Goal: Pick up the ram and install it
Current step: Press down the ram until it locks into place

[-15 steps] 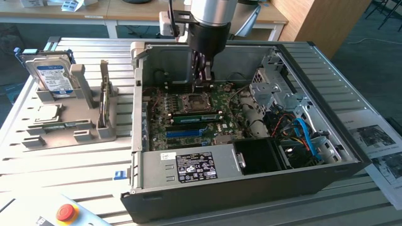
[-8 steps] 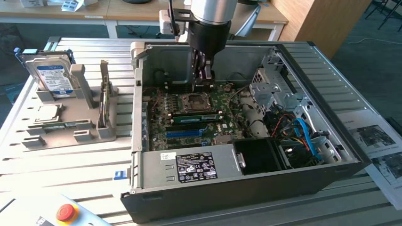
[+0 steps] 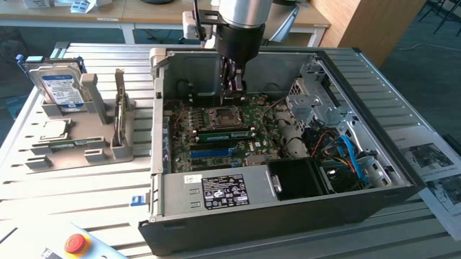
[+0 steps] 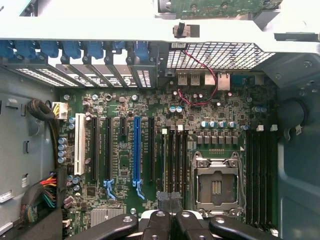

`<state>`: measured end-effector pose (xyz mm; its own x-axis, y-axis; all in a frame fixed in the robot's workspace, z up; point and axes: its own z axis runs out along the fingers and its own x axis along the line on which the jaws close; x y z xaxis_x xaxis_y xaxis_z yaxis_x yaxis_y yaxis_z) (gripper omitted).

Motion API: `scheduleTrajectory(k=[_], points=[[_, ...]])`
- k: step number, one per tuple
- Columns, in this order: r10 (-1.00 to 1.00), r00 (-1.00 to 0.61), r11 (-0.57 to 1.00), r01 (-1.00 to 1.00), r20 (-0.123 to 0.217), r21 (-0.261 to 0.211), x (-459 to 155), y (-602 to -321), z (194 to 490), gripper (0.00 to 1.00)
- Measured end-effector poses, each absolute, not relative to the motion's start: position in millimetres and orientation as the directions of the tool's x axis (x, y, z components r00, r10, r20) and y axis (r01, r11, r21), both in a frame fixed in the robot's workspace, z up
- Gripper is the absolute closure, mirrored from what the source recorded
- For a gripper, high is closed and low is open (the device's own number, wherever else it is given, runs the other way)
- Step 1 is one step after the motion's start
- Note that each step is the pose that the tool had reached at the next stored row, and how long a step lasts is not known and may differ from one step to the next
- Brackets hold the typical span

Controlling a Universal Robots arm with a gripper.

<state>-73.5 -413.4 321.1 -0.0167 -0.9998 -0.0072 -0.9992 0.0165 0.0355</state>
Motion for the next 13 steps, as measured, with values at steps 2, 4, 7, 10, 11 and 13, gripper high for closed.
scheduleTrajectory(k=[2, 4, 7, 10, 11, 13], points=[[-1.0, -0.017, 0.016, -0.999, -0.007, 0.036, -73.5, -413.4, 321.1, 0.9], [-1.0, -0.017, 0.016, -0.999, -0.007, 0.036, -73.5, -413.4, 321.1, 0.9], [-1.0, -0.026, 0.026, -0.999, -0.007, 0.036, -73.5, -413.4, 321.1, 0.9], [-0.998, -0.064, 0.064, -0.997, -0.007, 0.036, -73.5, -413.4, 321.2, 0.9], [-0.997, -0.081, 0.081, -0.996, -0.007, 0.035, -73.5, -413.4, 321.1, 0.9], [-0.993, -0.117, 0.117, -0.993, -0.007, 0.036, -73.6, -413.4, 321.1, 0.9]])
